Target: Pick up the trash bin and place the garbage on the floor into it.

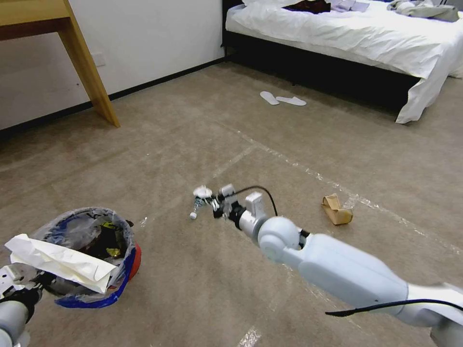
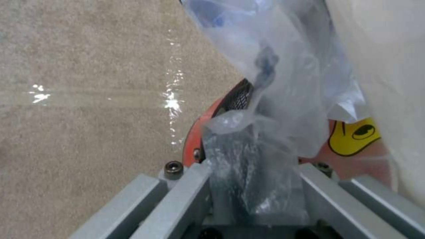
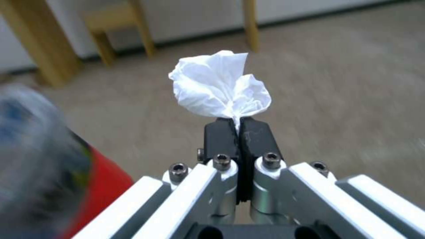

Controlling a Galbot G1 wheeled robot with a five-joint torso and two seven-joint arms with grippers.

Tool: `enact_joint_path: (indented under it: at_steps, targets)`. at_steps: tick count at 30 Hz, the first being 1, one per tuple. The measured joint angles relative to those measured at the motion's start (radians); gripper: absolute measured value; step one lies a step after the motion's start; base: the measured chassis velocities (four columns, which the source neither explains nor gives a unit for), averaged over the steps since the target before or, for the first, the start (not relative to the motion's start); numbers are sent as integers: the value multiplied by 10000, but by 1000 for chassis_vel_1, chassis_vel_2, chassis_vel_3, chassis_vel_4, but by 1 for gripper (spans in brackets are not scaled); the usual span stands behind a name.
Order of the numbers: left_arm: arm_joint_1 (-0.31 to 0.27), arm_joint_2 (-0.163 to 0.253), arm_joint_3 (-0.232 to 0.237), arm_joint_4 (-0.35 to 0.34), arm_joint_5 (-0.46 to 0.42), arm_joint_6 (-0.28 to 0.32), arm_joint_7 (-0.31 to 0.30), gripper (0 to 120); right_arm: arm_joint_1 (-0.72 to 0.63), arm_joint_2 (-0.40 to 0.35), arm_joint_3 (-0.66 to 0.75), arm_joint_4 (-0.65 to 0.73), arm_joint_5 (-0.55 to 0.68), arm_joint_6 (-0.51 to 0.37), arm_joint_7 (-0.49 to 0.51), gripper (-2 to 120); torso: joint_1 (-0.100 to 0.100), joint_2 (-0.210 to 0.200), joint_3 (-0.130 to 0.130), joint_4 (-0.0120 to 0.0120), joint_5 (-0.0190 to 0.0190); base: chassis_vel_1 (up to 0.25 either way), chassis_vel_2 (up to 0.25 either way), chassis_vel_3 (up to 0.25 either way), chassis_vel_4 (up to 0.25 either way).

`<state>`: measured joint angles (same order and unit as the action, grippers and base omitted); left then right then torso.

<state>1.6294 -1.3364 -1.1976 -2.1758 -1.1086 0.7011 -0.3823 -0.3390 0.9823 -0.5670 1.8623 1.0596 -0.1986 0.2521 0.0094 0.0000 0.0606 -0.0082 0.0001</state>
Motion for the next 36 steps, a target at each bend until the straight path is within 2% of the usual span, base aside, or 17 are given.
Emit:
enact_joint_path:
  at_steps: [6, 8, 14, 24, 30, 36]
  targets:
    - [49, 64, -23, -64, -134, 40, -52, 0, 1176, 16, -23, 1217, 1234, 88, -172, 0, 0, 1, -1, -1, -2, 0, 0, 0, 0]
    - [83, 90, -25, -94, -149, 44, -56, 0, 1742, 107, -239, 1672, 2026, 89, -186, 0, 0, 1, -1, 0, -2, 0, 0, 0, 0]
    - [76, 113, -29, -134, -159, 50, -60, 0, 2719, 462, -1104, 2079, 3043, 113, -221, 0, 0, 0, -1, -1, -3, 0, 0, 0, 0]
    - [47, 88, 22, -184, -106, 58, -68, 0, 3997, 1490, -3050, 2271, 3578, 22, -37, 0, 0, 0, -1, 0, -4, 0, 0, 0, 0]
    - [73, 115, 40, -247, -93, 64, -72, 0, 4843, 2314, -3951, 2073, 4131, -804, 554, 0, 0, 1, -1, -1, -3, 0, 0, 0, 0]
    - [89, 99, 57, -326, -82, 66, -72, 0, 5358, 2993, -4482, 1759, 4380, -1223, 1046, 0, 0, 0, -1, 0, -4, 0, 0, 0, 0]
